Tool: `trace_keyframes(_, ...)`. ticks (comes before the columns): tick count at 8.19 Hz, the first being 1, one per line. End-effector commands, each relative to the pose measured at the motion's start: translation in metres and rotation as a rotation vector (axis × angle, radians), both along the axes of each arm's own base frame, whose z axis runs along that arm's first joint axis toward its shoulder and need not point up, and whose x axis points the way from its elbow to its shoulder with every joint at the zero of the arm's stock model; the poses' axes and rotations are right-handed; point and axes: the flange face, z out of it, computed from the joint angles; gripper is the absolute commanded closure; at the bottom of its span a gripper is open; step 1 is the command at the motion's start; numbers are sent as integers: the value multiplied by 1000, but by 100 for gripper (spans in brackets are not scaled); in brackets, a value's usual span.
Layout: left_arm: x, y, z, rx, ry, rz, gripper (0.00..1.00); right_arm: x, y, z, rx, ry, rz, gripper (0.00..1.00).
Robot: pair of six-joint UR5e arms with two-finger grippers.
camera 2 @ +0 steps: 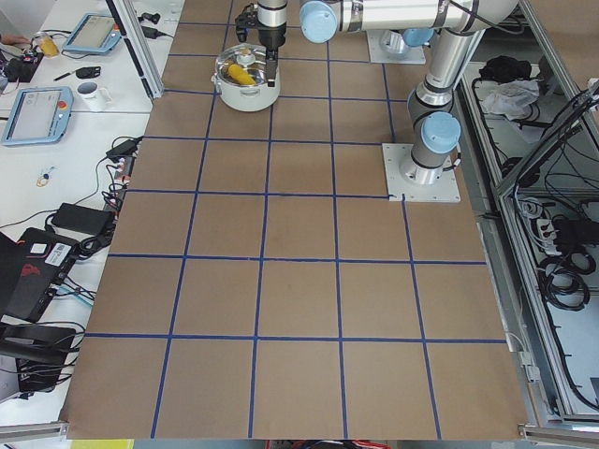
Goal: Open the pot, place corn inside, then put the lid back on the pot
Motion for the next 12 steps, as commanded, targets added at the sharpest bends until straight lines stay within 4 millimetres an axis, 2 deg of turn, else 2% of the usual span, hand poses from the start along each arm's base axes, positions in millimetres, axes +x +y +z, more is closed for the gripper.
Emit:
trace_keyframes(1, 0, 0, 0, 0, 0, 0, 0, -23, 33, 17, 69, -10, 33, 0)
trace_keyframes(12, 0, -1, -3, 7, -3, 0, 0, -25, 29, 16, 63, -3, 134, 0)
